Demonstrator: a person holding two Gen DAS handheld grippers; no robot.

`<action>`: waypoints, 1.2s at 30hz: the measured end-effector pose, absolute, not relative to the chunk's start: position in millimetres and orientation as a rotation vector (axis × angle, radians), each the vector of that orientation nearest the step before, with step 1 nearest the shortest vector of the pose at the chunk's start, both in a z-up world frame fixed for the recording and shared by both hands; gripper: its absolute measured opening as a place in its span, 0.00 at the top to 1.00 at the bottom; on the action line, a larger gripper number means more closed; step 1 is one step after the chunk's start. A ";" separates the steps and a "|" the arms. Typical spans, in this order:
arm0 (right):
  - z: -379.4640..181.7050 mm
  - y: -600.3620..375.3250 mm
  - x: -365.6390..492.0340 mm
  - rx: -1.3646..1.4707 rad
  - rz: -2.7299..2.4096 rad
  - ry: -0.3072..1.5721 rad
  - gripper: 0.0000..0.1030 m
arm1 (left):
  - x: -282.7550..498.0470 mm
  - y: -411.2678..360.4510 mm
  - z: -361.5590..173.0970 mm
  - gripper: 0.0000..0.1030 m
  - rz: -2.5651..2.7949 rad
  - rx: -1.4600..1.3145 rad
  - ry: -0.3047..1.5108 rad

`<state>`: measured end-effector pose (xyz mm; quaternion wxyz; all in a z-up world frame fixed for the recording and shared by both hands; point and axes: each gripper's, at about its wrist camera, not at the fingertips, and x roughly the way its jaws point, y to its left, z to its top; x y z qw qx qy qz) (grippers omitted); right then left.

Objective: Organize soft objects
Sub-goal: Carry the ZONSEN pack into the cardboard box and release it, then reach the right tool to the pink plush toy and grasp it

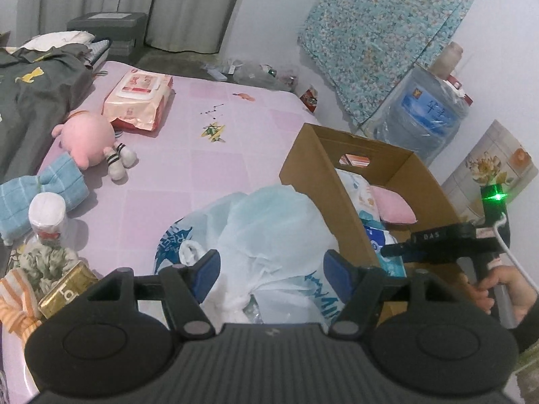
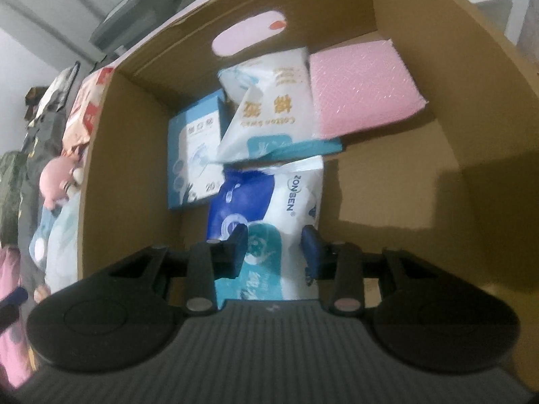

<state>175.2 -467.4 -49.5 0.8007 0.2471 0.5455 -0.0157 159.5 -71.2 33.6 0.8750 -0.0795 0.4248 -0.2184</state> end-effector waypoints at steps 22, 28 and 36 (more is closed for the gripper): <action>-56.4 -418.2 191.3 0.300 0.019 1.206 0.42 | 151.7 -65.2 33.9 0.33 -0.473 -0.176 0.881; -57.2 -423.0 183.1 0.400 0.048 1.219 0.43 | 152.1 -64.2 29.7 0.33 -0.466 -0.188 0.890; -63.4 -417.2 202.4 0.505 0.023 1.175 0.37 | 150.2 -53.1 29.3 0.31 -0.434 -0.183 0.881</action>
